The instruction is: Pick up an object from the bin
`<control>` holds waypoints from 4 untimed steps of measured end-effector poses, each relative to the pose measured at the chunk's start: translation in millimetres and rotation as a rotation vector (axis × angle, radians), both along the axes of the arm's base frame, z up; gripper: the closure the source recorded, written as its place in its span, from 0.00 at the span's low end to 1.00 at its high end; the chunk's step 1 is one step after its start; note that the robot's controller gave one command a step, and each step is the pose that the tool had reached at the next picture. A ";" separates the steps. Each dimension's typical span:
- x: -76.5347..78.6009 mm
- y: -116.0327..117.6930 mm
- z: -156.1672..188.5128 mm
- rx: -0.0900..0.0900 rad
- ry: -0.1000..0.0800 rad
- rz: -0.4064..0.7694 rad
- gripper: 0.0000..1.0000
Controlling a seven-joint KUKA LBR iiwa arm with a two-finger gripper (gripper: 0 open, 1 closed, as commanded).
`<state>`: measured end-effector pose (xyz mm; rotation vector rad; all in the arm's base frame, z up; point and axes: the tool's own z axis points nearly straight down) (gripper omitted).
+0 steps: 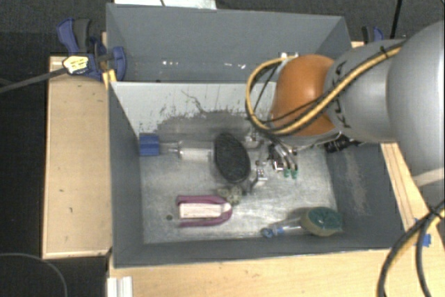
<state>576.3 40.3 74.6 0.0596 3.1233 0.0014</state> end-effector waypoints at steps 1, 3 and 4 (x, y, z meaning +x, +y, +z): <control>2.8 44.3 80.1 -0.002 0.008 0.340 0.00; 15.4 35.7 5.4 -0.004 0.016 0.528 1.00; 6.7 36.1 138.4 -0.008 0.006 0.600 1.00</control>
Offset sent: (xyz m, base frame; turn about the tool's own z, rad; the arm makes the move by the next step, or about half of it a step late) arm 0.0008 0.0430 0.0774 -0.3393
